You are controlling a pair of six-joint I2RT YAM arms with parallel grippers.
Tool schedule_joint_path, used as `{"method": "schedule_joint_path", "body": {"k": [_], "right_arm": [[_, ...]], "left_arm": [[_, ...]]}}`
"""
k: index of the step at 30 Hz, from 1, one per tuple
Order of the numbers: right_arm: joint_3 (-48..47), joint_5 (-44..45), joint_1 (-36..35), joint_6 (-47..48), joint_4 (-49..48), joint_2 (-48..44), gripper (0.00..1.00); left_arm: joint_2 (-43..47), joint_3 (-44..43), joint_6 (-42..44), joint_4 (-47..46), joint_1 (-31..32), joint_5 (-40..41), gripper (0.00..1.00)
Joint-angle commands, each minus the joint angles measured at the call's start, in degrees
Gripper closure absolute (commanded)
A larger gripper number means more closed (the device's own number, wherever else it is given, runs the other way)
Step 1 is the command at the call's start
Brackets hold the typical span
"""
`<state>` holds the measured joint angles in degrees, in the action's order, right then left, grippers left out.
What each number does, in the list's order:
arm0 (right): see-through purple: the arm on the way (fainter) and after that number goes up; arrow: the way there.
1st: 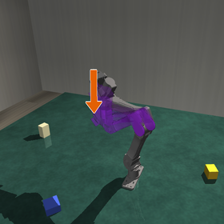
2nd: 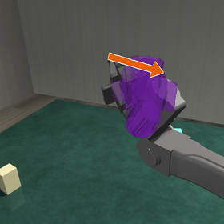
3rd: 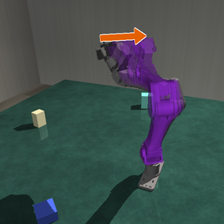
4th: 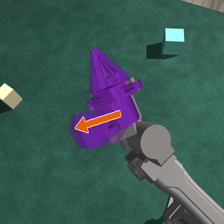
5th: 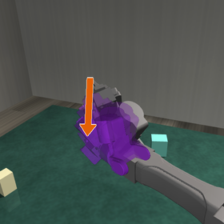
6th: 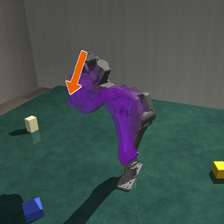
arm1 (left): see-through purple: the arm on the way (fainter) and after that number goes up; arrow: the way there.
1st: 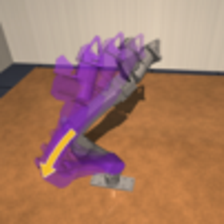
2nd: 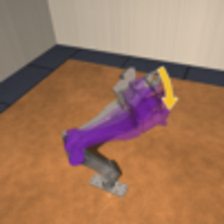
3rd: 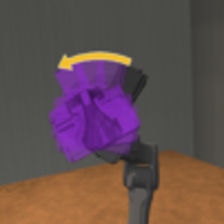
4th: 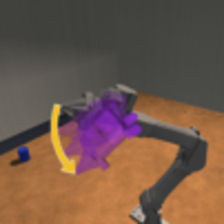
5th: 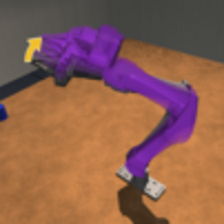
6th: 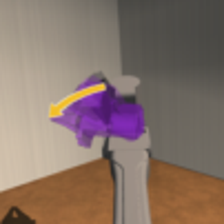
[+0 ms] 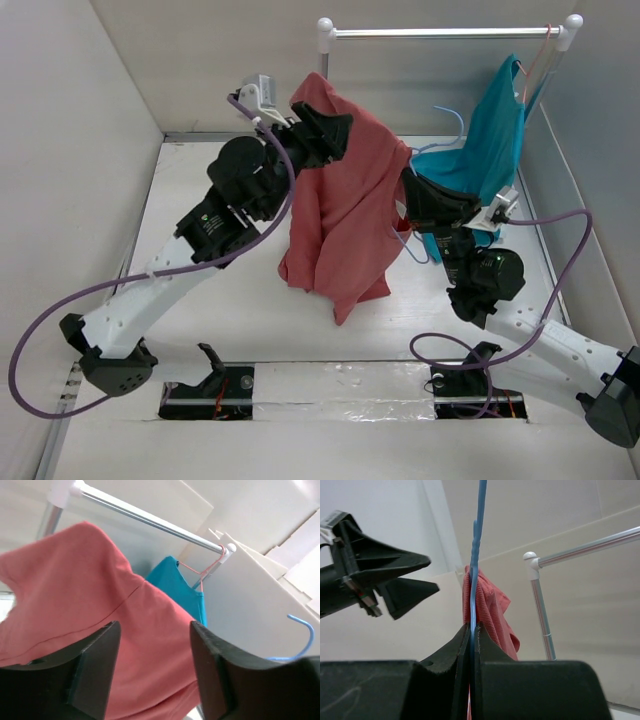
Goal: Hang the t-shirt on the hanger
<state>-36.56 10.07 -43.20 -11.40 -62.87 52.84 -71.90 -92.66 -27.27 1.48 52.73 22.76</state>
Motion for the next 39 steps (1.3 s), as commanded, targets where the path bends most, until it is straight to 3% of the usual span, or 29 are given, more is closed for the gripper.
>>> {"method": "schedule_joint_path", "body": {"k": [1, 8, 17, 23, 26, 29, 30, 33, 38, 39], "right_arm": [[-0.6, 0.0, 0.0, -0.1, -4.1, -1.4, 1.00], [-0.6, -0.4, -0.6, -0.1, -3.4, -1.2, 1.00], [-1.4, -2.1, -0.6, 0.0, -2.5, 0.1, 1.00], [-1.9, -4.0, -0.6, -0.1, -1.3, 2.6, 1.00], [-2.0, -3.7, -1.9, -0.1, -1.5, 4.5, 1.00], [-2.5, -3.6, -2.5, -0.3, -2.2, 6.9, 1.00], [-2.5, -3.5, -2.5, 0.0, -2.5, 7.4, 1.00], [-3.0, -3.1, -3.1, 0.0, -1.9, 8.2, 1.00], [-3.9, -3.3, -4.3, -0.6, 2.9, 7.9, 1.00], [-4.6, -3.8, -4.3, -1.3, 4.6, 7.6, 0.83]], "left_arm": [[-1.9, -1.7, -4.4, -4.8, -0.3, -5.8, 0.43], [-6.5, -4.9, -5.3, -4.8, -2.2, -11.0, 0.29], [-12.4, -7.0, -7.4, -4.9, -2.2, -14.9, 0.29], [-10.4, 0.5, -9.1, -10.6, -2.2, -15.3, 0.36], [-8.3, 5.3, -10.0, -14.3, -2.8, -15.3, 0.44], [-6.2, 9.3, -10.2, -16.8, -2.8, -16.0, 0.62], [-5.7, 10.6, -10.3, -18.4, -3.3, -15.9, 0.76], [-3.5, 13.7, -10.9, -19.8, -4.0, -15.9, 0.99], [0.4, 19.4, -13.6, -22.4, -8.1, -20.5, 1.00], [1.0, 20.5, -14.6, -23.5, -10.8, -22.4, 1.00]]}}
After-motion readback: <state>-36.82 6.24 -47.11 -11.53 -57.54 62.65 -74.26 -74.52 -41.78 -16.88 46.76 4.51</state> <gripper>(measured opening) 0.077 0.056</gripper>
